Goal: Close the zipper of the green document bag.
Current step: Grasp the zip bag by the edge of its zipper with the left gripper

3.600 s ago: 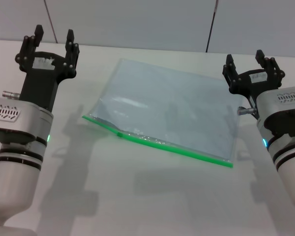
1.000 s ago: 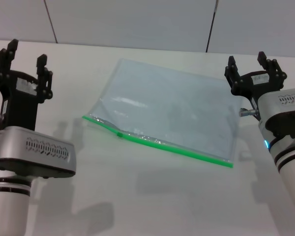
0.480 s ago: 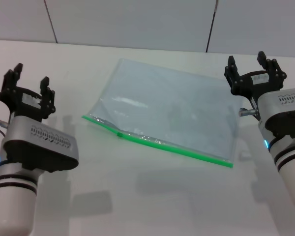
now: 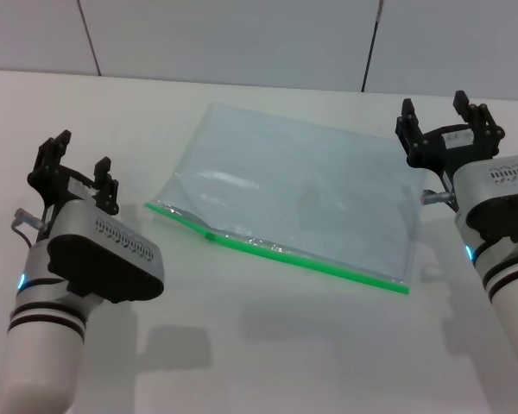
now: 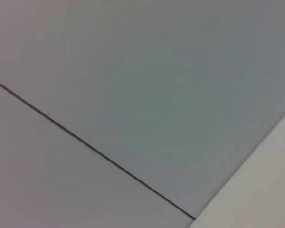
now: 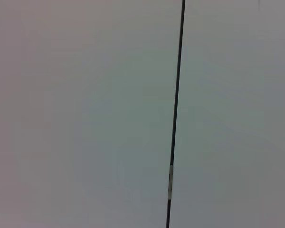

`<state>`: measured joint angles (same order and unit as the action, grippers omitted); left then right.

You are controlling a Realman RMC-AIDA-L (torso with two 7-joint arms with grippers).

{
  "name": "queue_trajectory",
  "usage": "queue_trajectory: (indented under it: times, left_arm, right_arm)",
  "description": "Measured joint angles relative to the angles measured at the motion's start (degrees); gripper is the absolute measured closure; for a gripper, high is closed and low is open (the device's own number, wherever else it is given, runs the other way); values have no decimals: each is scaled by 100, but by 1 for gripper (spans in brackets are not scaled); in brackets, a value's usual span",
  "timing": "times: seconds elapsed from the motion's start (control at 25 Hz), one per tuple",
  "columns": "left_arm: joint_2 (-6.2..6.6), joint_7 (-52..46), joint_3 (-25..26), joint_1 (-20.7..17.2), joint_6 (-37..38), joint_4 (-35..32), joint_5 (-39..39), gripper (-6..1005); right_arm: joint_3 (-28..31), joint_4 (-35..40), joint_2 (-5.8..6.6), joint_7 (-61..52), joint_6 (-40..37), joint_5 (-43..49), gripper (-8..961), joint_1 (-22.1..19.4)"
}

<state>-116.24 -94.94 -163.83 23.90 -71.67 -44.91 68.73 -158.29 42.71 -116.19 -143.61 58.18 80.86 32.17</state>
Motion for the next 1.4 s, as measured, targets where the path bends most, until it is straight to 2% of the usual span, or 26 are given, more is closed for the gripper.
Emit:
queue_trajectory:
  times: [0.76, 1.4]
  left_arm:
    - [14, 859, 0, 61, 893, -88, -598, 379]
    - [14, 1247, 0, 145, 1221, -88, -700, 382]
  right_arm:
    - [9, -9, 0, 53, -122, -83, 261, -5]
    - [9, -9, 9, 53, -122, -79, 261, -18]
